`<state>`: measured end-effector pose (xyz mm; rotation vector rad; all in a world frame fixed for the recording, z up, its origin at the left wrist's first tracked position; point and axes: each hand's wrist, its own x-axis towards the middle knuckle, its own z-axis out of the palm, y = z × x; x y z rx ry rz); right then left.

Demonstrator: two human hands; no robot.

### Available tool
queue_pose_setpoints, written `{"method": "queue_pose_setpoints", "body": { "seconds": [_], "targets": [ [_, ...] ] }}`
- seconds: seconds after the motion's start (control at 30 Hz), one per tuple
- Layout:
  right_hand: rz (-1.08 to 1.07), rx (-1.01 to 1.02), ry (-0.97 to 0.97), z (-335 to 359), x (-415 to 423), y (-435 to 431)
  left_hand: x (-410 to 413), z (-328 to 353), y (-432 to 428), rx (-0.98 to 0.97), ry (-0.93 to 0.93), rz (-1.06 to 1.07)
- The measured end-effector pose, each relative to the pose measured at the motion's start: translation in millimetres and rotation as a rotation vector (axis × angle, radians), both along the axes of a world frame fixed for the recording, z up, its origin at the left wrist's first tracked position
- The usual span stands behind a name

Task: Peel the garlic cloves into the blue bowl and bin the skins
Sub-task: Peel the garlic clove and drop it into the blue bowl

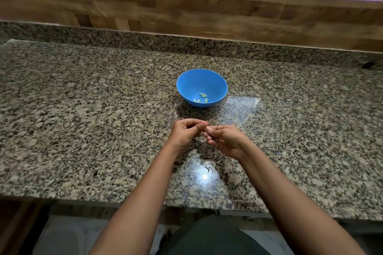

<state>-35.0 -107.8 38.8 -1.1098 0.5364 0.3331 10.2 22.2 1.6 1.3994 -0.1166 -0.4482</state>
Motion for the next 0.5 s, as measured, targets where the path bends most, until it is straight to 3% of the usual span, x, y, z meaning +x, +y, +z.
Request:
{"method": "queue_pose_setpoints", "body": {
  "seconds": [0.4,0.5],
  "targets": [
    [-0.085,0.046,0.09,-4.9,-10.1,-17.1,-4.9,1.2,-6.1,-0.009,-0.004,-0.058],
    [-0.115,-0.071,0.042,-7.8,-10.4,-19.0,-4.0,-3.3,-10.2,0.183,-0.08,0.015]
  ]
}}
